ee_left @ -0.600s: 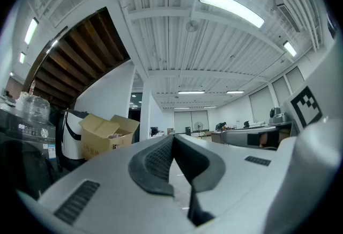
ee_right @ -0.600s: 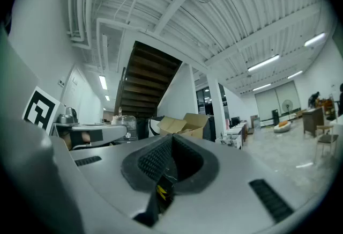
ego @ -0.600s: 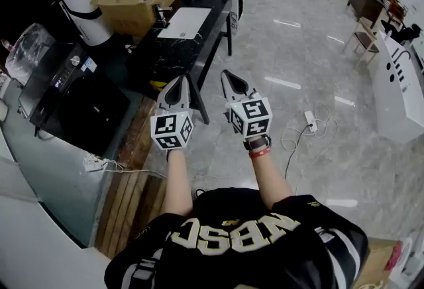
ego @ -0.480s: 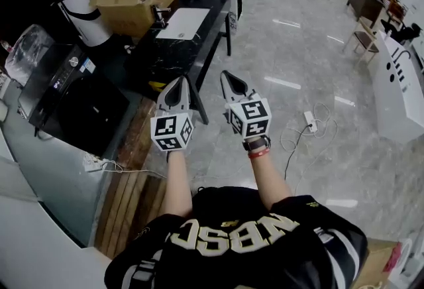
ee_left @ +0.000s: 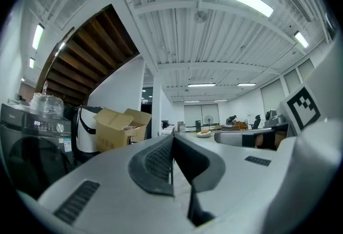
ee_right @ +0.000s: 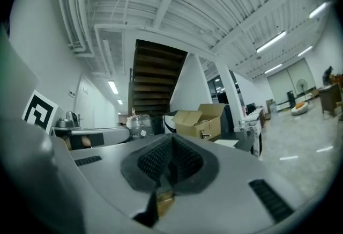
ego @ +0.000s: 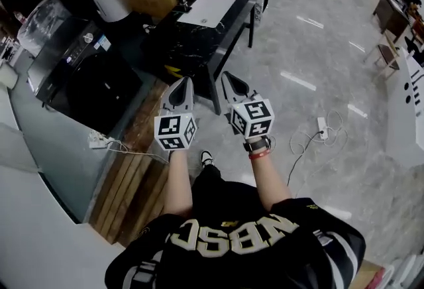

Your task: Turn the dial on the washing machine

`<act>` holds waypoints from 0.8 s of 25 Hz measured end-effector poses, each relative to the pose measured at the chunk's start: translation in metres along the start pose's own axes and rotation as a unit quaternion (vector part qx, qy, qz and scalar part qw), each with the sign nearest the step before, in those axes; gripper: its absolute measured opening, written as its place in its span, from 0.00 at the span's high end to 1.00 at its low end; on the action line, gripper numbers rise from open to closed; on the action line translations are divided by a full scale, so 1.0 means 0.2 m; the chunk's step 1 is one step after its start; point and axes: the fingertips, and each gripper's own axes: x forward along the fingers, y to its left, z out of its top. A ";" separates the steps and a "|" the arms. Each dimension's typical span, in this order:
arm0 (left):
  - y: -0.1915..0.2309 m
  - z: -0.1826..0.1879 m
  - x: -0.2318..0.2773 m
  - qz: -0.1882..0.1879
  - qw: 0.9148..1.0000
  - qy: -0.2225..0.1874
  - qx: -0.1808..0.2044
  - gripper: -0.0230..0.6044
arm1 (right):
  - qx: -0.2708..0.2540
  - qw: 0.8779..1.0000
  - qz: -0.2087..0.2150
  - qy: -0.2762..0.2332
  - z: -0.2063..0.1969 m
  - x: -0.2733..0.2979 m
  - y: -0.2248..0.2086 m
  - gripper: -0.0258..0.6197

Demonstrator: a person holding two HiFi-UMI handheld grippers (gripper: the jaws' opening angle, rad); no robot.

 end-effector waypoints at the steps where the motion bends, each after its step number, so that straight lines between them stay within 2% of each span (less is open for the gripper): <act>1: 0.06 -0.01 0.00 0.010 1.000 0.000 -0.003 0.94 | 0.001 1.000 0.012 0.003 -0.02 0.06 0.03 0.95; 11: 0.81 -0.05 0.17 0.094 0.995 -0.018 -0.005 0.94 | -0.014 0.994 0.111 0.022 -0.11 0.88 0.36 0.95; 20: 1.65 0.06 0.18 0.200 0.979 -0.034 0.004 0.94 | -0.016 0.973 0.230 0.029 -0.10 1.69 0.89 0.95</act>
